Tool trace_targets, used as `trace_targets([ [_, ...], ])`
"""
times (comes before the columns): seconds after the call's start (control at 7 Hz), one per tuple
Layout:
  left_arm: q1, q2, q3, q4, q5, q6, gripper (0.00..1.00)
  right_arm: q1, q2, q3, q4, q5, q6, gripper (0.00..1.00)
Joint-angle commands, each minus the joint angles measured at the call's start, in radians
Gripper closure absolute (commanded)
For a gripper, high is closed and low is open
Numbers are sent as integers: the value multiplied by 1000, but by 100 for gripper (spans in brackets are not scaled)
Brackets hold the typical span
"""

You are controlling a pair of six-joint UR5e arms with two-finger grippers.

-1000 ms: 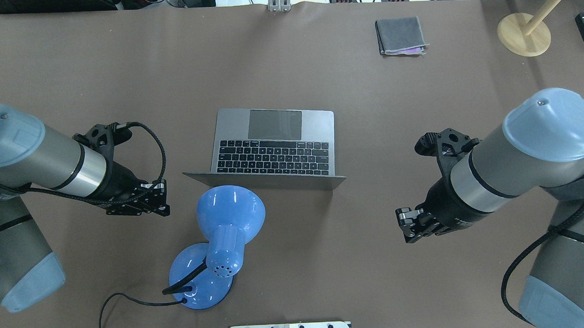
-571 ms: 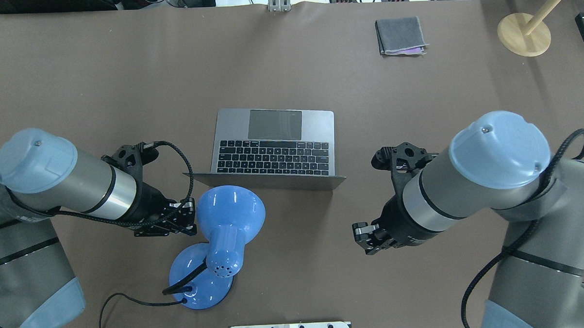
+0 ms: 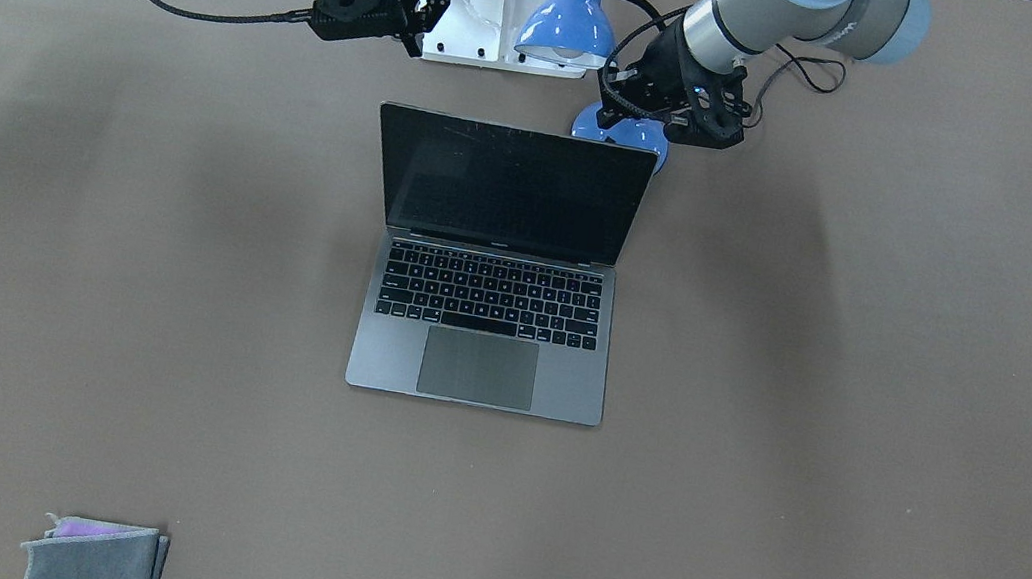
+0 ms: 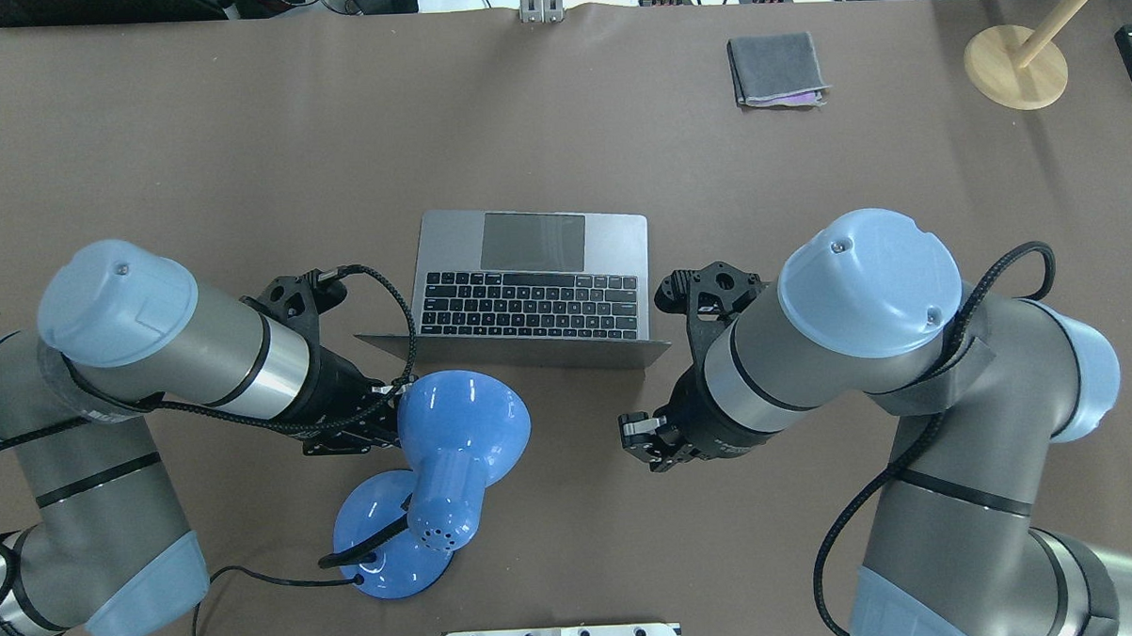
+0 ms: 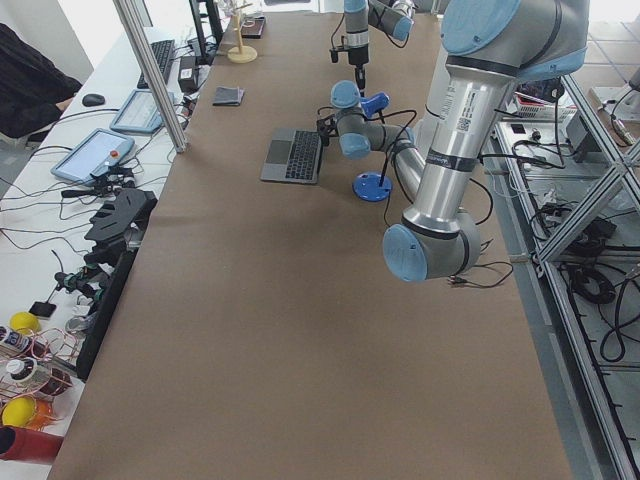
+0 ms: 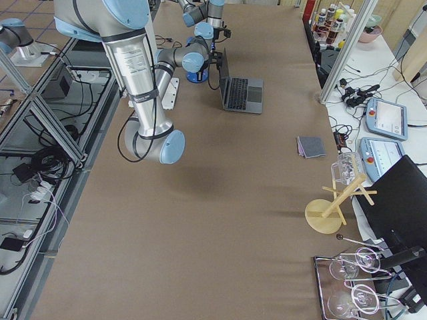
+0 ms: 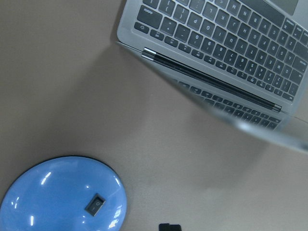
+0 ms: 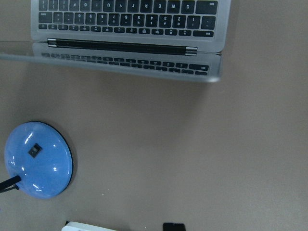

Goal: Close laptop

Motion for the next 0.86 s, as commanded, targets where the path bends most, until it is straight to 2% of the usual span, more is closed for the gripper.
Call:
trace_targets([
  [0.0, -6, -2, 6, 1, 0, 3, 100, 13, 18, -11, -1, -4, -6, 100],
  [0.29, -61, -27, 22, -2, -3, 9, 100, 38, 56, -60, 1, -6, -9, 100],
  [0.71, -71, -91, 88, -2, 3, 47, 100, 76, 122, -155, 47, -15, -11, 100],
])
